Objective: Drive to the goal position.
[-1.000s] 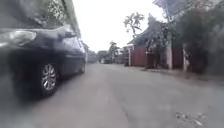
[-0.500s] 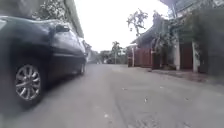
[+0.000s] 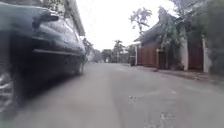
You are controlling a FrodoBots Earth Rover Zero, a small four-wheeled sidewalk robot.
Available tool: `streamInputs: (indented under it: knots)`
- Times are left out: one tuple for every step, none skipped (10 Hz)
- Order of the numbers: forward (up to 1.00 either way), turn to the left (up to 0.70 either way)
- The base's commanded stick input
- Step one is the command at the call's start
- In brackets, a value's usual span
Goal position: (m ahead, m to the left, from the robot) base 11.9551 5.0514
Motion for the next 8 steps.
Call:
streamInputs:
  knots:
    - [1.0,0.0]
    - [1.0,-0.03]
    - [1.0,-0.2]
    - [1.0,-0.39]
    - [1.0,-0.4]
    - [1.0,-0.24]
    - [1.0,0.0]
    - [1.0,0.0]
